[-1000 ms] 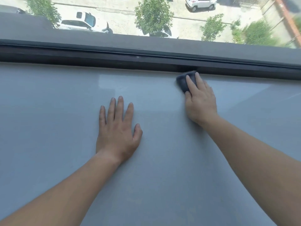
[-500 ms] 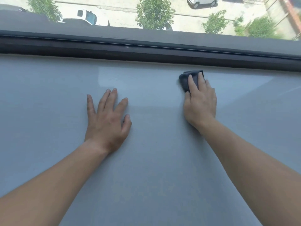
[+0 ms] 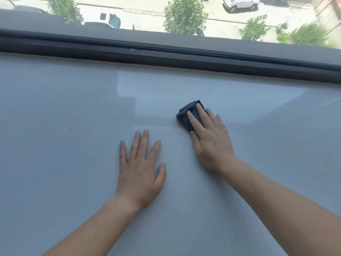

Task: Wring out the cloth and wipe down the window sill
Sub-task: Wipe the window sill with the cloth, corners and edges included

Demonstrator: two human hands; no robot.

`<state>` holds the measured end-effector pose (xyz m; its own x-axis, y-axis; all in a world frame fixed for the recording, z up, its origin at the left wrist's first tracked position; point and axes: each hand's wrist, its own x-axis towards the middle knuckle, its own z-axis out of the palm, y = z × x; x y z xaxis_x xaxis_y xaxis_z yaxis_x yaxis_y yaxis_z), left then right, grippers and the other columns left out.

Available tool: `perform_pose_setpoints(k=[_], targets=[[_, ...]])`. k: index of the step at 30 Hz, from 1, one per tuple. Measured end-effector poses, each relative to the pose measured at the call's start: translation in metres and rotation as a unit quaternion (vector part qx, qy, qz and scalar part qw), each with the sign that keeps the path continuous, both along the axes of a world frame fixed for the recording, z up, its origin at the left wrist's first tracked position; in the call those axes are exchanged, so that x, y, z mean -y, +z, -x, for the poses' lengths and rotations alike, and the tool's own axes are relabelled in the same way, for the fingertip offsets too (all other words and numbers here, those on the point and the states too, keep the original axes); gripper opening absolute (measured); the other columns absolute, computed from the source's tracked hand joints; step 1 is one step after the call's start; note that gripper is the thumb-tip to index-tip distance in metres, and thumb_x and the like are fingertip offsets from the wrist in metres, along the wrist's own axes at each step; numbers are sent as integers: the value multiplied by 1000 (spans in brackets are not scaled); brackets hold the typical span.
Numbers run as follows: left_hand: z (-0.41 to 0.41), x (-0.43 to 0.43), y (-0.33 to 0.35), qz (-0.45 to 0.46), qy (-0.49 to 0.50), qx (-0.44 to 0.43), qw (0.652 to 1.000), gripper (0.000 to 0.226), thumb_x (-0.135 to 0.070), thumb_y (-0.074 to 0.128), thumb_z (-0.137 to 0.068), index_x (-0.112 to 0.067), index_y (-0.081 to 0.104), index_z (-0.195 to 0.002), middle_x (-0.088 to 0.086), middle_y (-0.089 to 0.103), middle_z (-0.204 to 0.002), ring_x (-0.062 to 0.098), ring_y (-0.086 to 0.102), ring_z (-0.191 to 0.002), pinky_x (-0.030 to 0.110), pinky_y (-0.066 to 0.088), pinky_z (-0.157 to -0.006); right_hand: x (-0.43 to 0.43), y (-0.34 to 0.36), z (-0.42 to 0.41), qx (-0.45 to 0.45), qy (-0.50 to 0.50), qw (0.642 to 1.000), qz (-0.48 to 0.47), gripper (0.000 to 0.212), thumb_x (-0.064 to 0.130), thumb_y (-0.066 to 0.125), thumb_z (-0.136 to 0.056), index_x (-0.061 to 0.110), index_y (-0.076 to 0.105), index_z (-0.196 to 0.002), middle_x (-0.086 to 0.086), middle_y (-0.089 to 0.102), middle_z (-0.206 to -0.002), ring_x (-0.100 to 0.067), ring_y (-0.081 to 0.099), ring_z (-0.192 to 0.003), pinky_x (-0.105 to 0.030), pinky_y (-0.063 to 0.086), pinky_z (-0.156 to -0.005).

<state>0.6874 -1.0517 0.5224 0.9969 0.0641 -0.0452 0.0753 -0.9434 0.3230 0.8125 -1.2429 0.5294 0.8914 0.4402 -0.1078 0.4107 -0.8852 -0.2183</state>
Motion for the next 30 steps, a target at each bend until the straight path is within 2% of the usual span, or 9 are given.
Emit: perform_pose_setpoints(k=[2,6,7,12,18,20,22,25,30], targets=[[2,2,-3,-22,1,-6,1000,64,-45,34,-90,-17,41,-147,11,18,-164,26,8,-153,62,9,-119,23,2,-15,-7,-1,1000,16,54,33,31,-102,33,21,-155,5,6,-166,-26,9,-152,-44,5,-123],[2,4,-3,-42,7,-19,999,66,-45,33,-89,-18,38,-148,10,14,-165,23,3,-153,59,5,-120,35,3,-28,3,-162,987,-15,54,29,34,-102,32,22,-155,3,8,-166,-28,9,-151,-45,7,-122],[2,5,-3,-43,9,-20,999,66,-46,32,-89,-18,38,-149,9,13,-165,22,2,-153,59,5,-120,29,2,-16,17,-152,988,-15,55,28,35,-102,32,23,-155,2,10,-166,-28,10,-151,-46,8,-122],[1,7,0,-39,21,-20,999,66,-46,32,-88,-18,38,-148,8,14,-165,21,2,-153,57,4,-121,34,-1,41,-1,57,998,-8,57,29,39,-97,32,29,-153,3,12,-166,-27,12,-151,-46,9,-123],[2,9,-1,-47,26,-13,998,67,-47,32,-87,-19,37,-148,7,15,-165,21,4,-153,56,3,-121,40,0,15,12,-126,992,-12,56,26,36,-101,32,20,-155,2,7,-166,-28,8,-151,-46,6,-122],[3,9,-2,-46,30,-10,998,67,-47,32,-87,-20,37,-148,7,16,-165,21,6,-153,56,3,-121,30,-3,46,27,-95,995,-26,60,24,42,-98,31,25,-154,1,11,-166,-30,12,-151,-49,10,-122],[2,9,-3,-41,31,-4,999,66,-46,33,-87,-20,38,-147,7,18,-164,22,7,-153,56,3,-121,31,-6,81,29,-6,999,-31,62,24,47,-93,30,31,-152,0,16,-165,-31,18,-150,-51,15,-121],[2,9,-3,-44,34,-7,998,66,-47,31,-87,-21,36,-147,6,16,-165,21,5,-153,54,0,-121,53,-7,86,22,56,998,-14,58,27,45,-94,31,34,-151,2,19,-164,-29,22,-149,-50,16,-121],[2,11,-2,-52,33,-12,998,67,-49,26,-87,-23,33,-148,5,12,-165,21,1,-153,53,-3,-121,62,-4,75,18,-136,990,-27,58,25,40,-99,31,25,-155,1,10,-166,-28,12,-151,-47,9,-122]])
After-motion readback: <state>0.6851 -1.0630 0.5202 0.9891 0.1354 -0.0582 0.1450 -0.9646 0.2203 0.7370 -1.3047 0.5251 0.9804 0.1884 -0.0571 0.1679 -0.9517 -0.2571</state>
